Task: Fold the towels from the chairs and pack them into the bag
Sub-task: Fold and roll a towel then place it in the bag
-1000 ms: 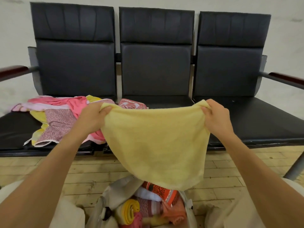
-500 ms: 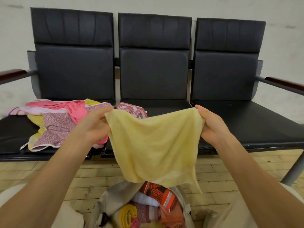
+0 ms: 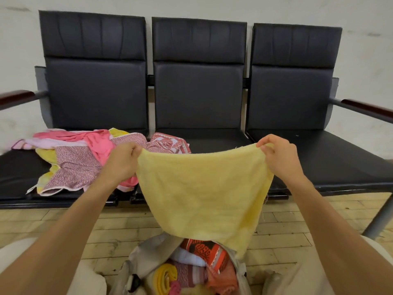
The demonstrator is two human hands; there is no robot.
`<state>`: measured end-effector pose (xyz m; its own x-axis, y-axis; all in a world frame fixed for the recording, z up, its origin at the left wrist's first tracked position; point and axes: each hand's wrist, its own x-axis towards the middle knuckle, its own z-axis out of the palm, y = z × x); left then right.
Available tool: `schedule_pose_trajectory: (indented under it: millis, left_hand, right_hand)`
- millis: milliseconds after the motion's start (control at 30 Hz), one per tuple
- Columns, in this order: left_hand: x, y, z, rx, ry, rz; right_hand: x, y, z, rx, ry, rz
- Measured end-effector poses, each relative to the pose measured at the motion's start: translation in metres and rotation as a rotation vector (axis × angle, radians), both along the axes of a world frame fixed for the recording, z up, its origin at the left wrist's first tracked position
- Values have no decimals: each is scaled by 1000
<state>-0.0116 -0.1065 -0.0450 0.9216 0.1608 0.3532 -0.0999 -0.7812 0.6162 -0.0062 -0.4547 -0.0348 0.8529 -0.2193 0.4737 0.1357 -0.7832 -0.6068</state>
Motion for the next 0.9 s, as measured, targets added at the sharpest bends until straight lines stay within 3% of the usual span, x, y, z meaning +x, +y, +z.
schedule_pose_trajectory:
  millis: [100, 300, 400, 467, 567, 667, 733, 800, 900]
  left_hand:
    - [2, -2, 2, -209, 19, -8]
    - [2, -3, 10, -1273, 160, 5]
    - [1, 2, 15, -1561, 187, -97]
    - [0, 4, 18, -1478, 146, -212]
    - [-3, 5, 18, -1120, 33, -211]
    - [-5, 6, 14, -486, -216, -11]
    - [-5, 7, 12, -129, -310, 48]
    - [-3, 10, 10, -20, -304, 87]
    - [-1, 11, 9, -112, -230, 91]
  right_hand:
    - [3, 1, -2, 95, 7, 13]
    - [3, 1, 5, 753, 105, 100]
    - [2, 2, 8, 739, 92, 109]
    - [2, 2, 11, 593, 85, 145]
    - [2, 2, 12, 334, 165, 241]
    - [5, 4, 7, -70, 184, 138]
    - [5, 4, 6, -158, 92, 73]
    - [4, 2, 7, -177, 20, 40]
    - [5, -3, 6, -199, -34, 28]
